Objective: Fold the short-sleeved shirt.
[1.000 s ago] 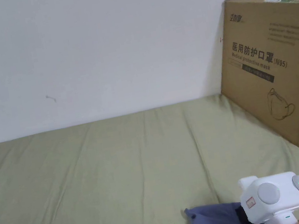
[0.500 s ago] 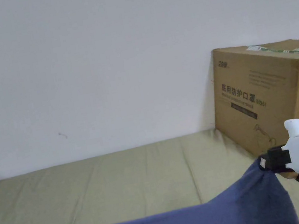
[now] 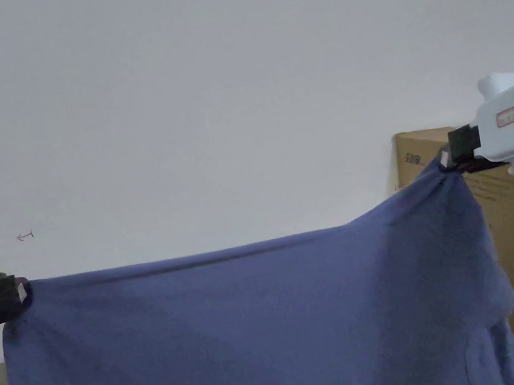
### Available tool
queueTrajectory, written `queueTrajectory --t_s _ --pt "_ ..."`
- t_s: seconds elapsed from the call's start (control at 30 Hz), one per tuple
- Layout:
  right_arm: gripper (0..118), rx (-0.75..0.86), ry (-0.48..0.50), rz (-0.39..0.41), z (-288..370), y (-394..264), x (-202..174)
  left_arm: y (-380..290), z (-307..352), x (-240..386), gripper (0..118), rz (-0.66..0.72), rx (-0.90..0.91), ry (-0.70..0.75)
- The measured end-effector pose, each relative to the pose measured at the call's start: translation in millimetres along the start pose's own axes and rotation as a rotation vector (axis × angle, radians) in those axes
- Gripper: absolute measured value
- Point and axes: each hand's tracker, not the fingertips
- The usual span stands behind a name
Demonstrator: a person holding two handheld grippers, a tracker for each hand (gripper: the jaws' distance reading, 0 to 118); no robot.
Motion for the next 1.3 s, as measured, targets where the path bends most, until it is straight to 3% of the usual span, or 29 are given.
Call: queueTrajectory --t_s 0.1,0.37,0.5,0.83,1.0,1.1,1.2,1.3 --pt "1 0.048 -0.039 0.052 -23 28 -12 24 -26 -2 0 -0.001 0.011 0.016" --pt "1 0.111 -0.069 0.058 -99 82 -31 70 -106 -16 0 0.056 0.084 0.053" --pt "1 0.169 -0.081 -0.012 -132 101 -33 90 -148 -17 0 0.093 0.112 0.064" --pt "1 0.248 -0.156 -0.014 -176 106 -26 102 -215 4 0 -0.007 0.15 0.086" --pt "1 0.089 -0.2 -0.05 -223 3 -4 16 -246 9 0 0.036 0.022 0.114" --pt "1 -0.141 -0.173 -0.124 -242 -125 20 -89 -257 4 0 0.156 -0.168 0.096" --pt "1 -0.382 -0.135 -0.186 -238 -259 52 -201 -239 6 0 0.142 -0.344 0.12" --pt "1 -0.549 -0.17 -0.14 -192 -372 69 -289 -198 1 0 0.187 -0.47 0.059"
